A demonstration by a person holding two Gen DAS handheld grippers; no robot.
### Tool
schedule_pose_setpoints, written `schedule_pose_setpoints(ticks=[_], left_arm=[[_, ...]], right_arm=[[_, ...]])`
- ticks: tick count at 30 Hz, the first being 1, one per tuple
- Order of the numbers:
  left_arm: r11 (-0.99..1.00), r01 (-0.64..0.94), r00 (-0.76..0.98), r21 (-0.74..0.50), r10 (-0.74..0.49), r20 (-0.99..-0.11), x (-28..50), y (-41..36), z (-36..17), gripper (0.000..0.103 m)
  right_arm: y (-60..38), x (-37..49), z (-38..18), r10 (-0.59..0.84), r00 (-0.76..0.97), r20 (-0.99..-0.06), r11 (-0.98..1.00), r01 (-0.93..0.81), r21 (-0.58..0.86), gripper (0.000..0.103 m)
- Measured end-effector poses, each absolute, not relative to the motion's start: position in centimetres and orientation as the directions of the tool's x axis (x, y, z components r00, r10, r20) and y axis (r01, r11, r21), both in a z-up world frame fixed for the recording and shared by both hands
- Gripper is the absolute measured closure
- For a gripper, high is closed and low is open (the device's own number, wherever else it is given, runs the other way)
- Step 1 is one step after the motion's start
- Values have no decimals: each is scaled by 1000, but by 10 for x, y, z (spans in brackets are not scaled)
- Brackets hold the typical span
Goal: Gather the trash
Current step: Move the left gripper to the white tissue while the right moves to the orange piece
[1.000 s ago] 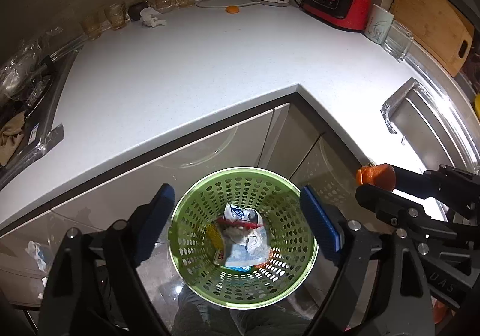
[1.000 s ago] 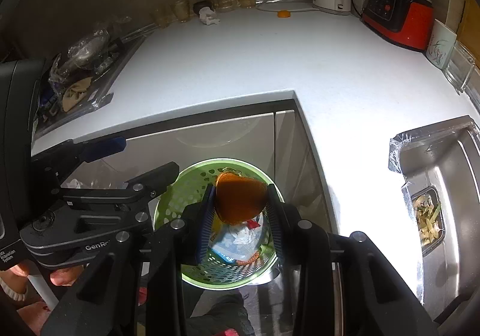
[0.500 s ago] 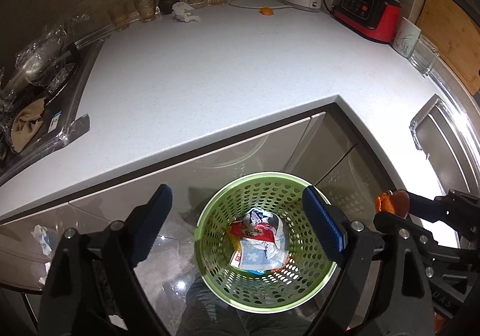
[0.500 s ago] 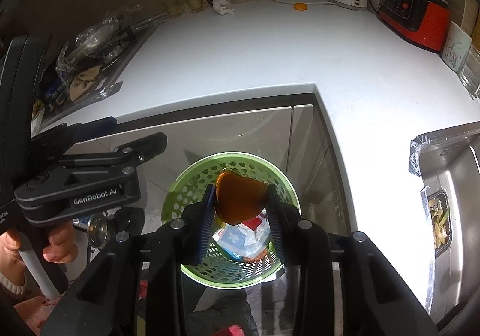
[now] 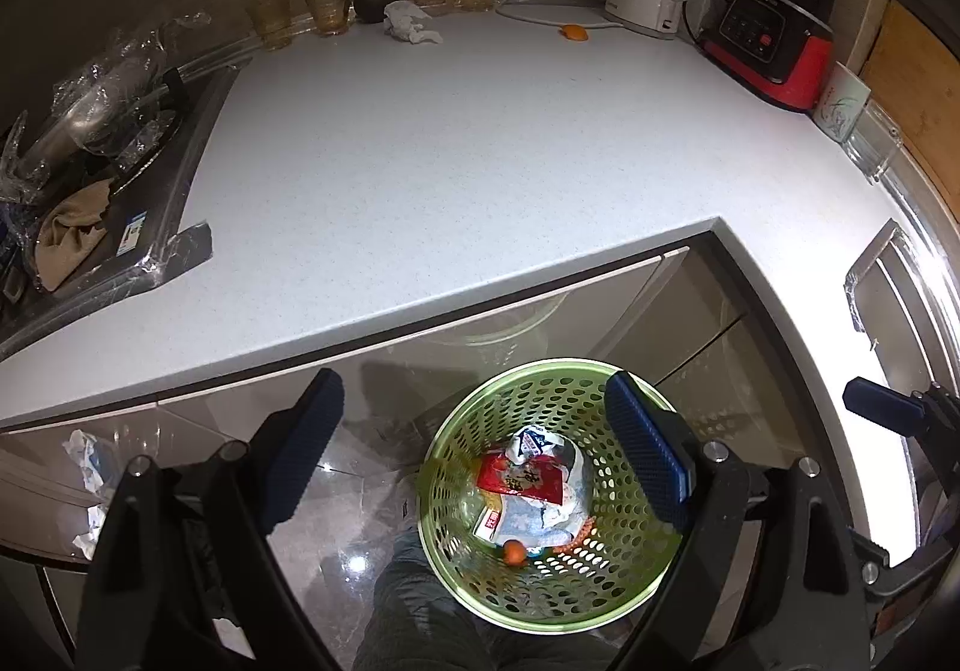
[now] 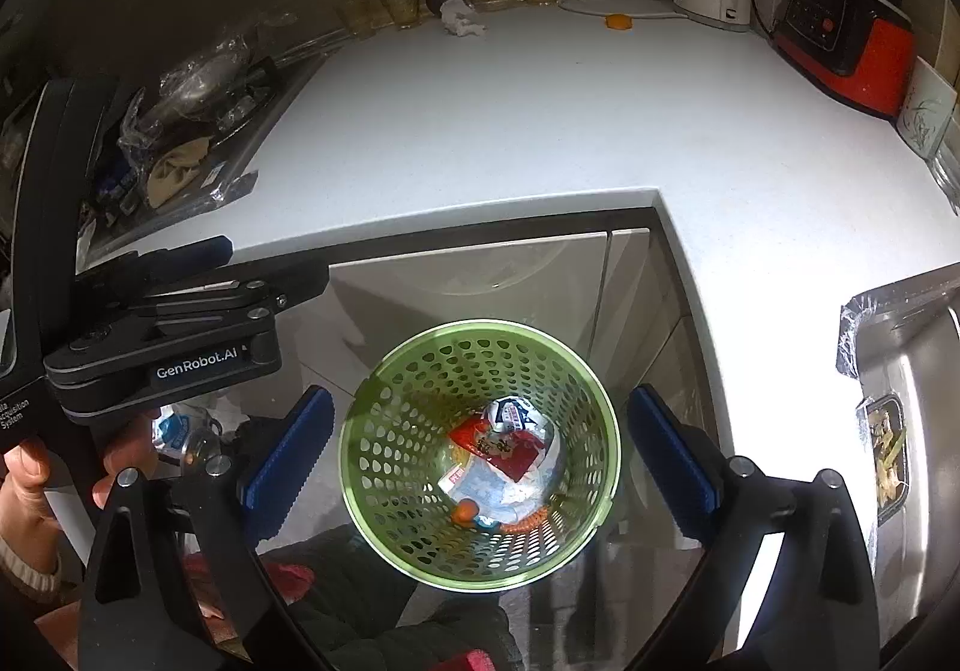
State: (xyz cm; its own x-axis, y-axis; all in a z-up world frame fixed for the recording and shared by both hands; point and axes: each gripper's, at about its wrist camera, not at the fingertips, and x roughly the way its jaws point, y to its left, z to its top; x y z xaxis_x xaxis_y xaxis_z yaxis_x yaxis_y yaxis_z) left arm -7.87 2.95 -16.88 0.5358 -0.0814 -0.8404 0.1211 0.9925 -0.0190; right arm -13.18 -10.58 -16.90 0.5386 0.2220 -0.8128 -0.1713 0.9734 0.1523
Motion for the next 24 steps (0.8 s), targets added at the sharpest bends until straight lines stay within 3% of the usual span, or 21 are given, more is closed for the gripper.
schedule_pose_setpoints(ticks=[2,13,24], left_arm=[[993,113,538,-22,-80,-839,-77,32,-167,13],[993,113,548,-30,-87,-832,-38,44,-156,11],[992,111,552,-61,-113,-826,76,50,-141,8]], right_arm=[[-107,-129,-169,220,537,-814,974,-160,158,3],[-108,-99,-158,184,554,-812,983,-114,145,2],[-125,0,-130,117,603,-789,993,-45,113,2]])
